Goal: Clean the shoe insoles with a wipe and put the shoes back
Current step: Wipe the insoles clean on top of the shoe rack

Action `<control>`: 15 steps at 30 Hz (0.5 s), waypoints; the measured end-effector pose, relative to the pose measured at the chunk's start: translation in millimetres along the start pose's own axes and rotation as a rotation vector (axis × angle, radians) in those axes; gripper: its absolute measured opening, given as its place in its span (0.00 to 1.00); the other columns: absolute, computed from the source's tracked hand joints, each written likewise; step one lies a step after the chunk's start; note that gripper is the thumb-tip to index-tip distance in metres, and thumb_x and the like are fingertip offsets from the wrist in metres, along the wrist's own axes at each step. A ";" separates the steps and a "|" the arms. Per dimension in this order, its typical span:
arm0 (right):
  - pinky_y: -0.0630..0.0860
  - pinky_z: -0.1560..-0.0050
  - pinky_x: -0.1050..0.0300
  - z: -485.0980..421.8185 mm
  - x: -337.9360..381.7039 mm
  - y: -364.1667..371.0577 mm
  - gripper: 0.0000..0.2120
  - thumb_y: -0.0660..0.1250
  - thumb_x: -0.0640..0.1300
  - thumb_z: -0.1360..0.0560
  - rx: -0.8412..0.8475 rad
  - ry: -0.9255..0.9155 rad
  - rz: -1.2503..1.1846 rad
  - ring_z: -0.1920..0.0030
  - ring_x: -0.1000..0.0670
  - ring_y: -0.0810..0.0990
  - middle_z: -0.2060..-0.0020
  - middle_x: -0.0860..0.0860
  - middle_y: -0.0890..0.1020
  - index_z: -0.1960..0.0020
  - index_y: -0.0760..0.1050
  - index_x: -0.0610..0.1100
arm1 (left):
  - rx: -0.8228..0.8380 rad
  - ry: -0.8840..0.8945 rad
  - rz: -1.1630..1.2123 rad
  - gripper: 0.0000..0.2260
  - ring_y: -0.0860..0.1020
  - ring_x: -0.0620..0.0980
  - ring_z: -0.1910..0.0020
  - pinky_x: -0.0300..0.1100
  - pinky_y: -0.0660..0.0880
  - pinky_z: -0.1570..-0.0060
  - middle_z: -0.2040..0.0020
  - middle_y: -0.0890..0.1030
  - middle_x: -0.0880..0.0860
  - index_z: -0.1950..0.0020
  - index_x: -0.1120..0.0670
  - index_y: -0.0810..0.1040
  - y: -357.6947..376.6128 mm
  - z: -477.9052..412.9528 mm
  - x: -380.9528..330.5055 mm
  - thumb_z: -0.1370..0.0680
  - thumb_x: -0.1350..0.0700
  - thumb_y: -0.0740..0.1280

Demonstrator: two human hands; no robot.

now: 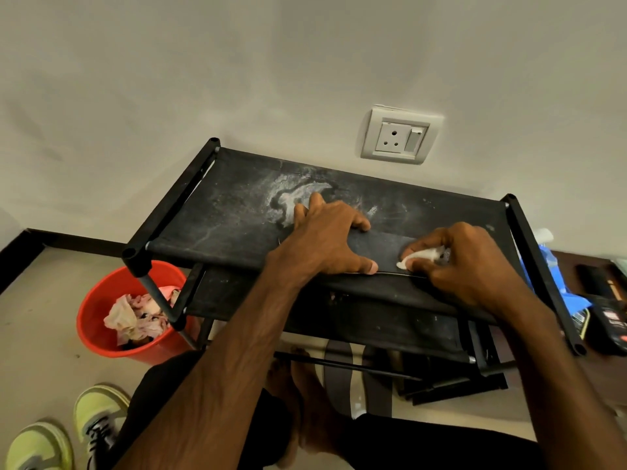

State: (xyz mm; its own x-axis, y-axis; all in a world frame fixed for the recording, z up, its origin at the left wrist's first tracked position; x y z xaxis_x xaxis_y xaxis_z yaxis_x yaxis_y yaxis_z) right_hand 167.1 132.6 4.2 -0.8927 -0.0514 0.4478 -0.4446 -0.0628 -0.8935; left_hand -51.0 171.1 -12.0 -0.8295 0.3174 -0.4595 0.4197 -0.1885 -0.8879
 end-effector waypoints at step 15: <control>0.84 0.52 0.51 7.9 18.8 5.2 0.08 0.78 0.45 0.28 0.082 -0.085 -0.028 0.56 0.59 0.84 0.56 0.62 0.87 0.55 0.87 0.59 | 0.014 -0.043 0.039 0.32 0.61 0.55 0.29 0.56 0.55 0.30 0.32 0.75 0.45 0.31 0.42 0.77 -3.4 3.0 -4.7 0.34 0.37 0.78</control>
State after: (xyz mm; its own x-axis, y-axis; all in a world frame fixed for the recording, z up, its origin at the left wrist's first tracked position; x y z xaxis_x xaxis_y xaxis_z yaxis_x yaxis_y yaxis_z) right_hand 148.7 123.4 8.2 -0.8689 -0.1327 0.4769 -0.4587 -0.1465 -0.8764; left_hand -49.6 167.5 -6.7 -0.8281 0.2694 -0.4917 0.4466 -0.2131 -0.8690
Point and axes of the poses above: each hand's wrist, its own z-axis away from the middle knuckle, its own y-axis out of the palm, x = y × z, the point moved 2 cm from there along -z, towards the middle knuckle
